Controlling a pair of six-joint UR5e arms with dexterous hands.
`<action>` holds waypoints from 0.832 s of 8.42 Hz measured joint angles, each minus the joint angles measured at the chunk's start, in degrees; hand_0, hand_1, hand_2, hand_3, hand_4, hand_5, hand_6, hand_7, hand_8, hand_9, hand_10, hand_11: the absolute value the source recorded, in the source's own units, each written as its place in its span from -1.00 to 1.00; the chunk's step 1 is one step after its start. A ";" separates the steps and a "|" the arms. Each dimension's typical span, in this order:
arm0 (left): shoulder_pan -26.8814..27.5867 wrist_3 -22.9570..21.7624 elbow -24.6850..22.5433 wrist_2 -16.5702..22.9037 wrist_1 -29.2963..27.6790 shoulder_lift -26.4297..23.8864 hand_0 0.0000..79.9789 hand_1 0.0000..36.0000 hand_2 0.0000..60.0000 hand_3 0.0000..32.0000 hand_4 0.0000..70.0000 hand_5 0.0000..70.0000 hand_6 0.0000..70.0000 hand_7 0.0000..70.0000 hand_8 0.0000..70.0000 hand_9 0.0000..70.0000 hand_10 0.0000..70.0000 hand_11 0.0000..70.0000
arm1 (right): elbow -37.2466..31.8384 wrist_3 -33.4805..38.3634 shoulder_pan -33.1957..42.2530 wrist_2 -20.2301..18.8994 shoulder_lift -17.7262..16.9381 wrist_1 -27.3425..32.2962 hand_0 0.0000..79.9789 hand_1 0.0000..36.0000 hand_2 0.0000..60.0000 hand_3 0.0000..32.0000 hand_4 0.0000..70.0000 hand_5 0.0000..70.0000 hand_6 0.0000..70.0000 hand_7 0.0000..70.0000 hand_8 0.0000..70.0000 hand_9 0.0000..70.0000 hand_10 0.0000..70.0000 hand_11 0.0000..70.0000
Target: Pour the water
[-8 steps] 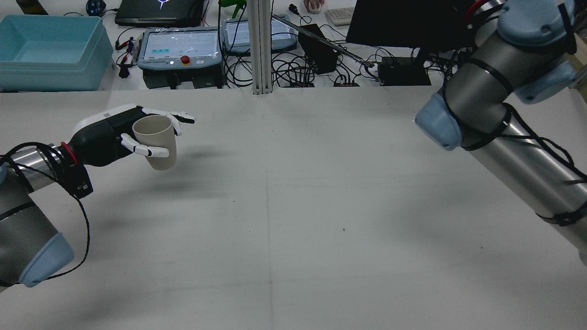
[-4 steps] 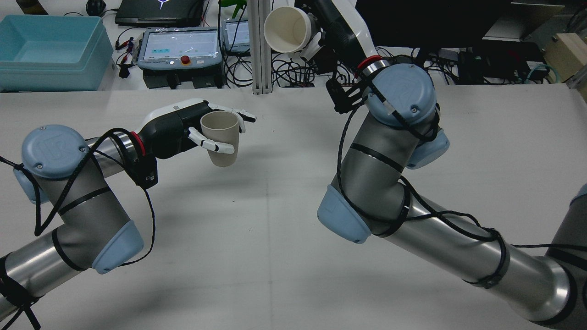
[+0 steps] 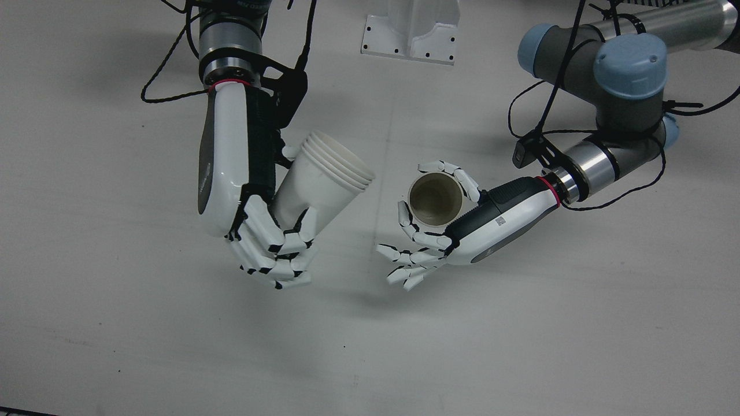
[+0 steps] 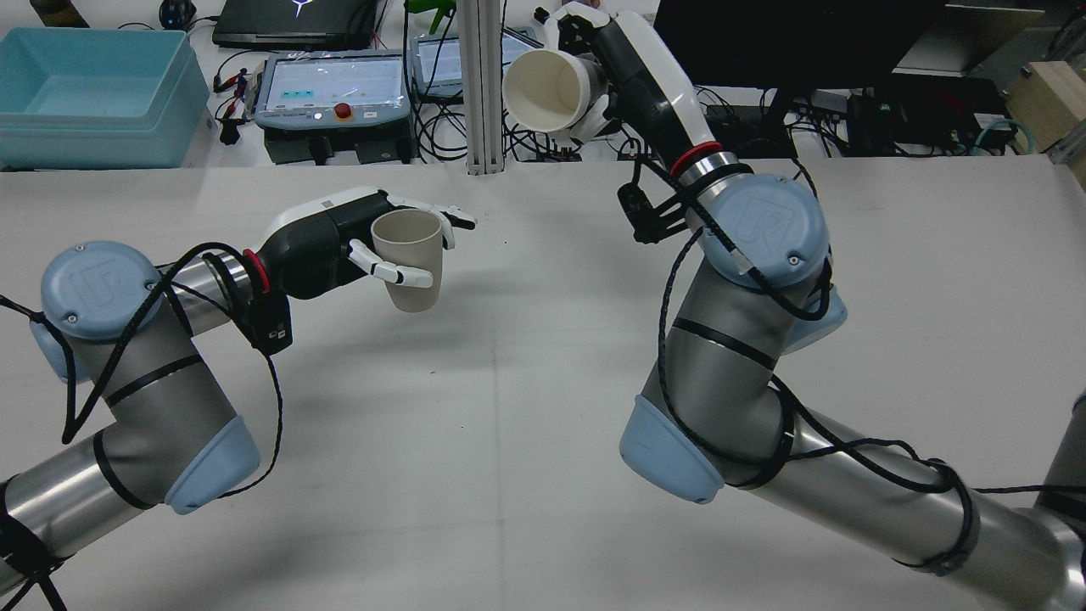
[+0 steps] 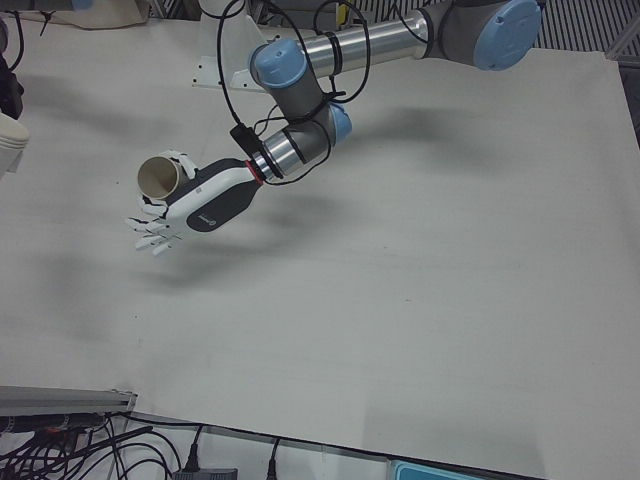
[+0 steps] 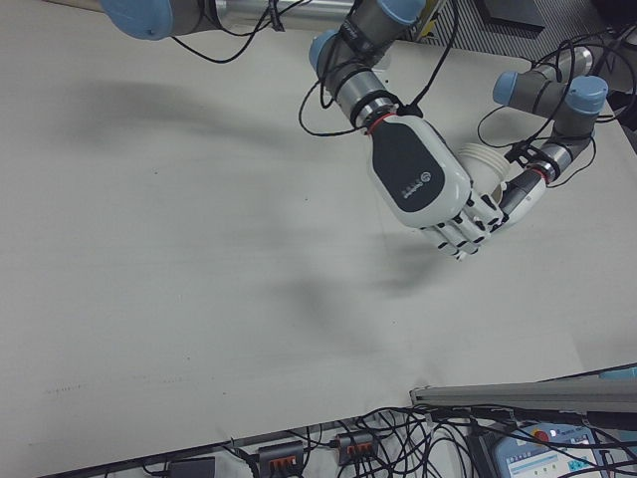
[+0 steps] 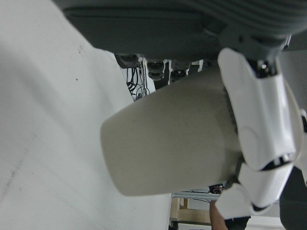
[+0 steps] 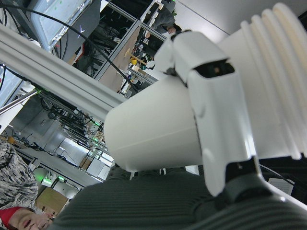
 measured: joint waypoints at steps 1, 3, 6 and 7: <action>-0.89 -1.77 -0.34 -0.15 -4.76 5.26 0.28 0.72 1.00 -1.00 0.98 1.00 -0.51 -0.36 -0.82 -0.77 -0.99 -0.94 | 1.97 7.83 2.65 -1.17 -5.09 0.08 1.00 1.00 1.00 -1.00 -0.47 1.00 -0.09 0.50 -0.28 0.07 -0.27 0.21; -6.07 -4.87 -0.46 0.03 -15.62 17.73 0.28 0.68 1.00 -1.00 1.00 1.00 -0.50 -0.34 -0.82 -0.76 -0.98 -0.94 | 3.78 22.98 10.10 -6.34 -16.08 1.54 1.00 1.00 1.00 -1.00 -0.63 1.00 -0.19 0.28 -0.33 -0.01 -0.24 0.22; -16.68 -6.96 1.90 0.29 -29.91 33.25 0.25 0.60 1.00 -1.00 1.00 1.00 -0.49 -0.33 -0.81 -0.74 -0.98 -0.93 | -0.39 29.68 21.29 -16.93 -29.30 15.14 1.00 1.00 1.00 -1.00 -0.69 0.91 -0.18 0.29 -0.29 0.05 -0.19 0.28; -19.05 -6.73 3.88 0.26 -33.90 36.36 0.26 0.55 1.00 -1.00 1.00 1.00 -0.52 -0.35 -0.83 -0.76 -0.98 -0.94 | -5.18 30.75 22.89 -19.13 -31.98 21.54 0.97 1.00 1.00 -1.00 -0.73 0.80 -0.20 0.24 -0.27 0.07 -0.17 0.30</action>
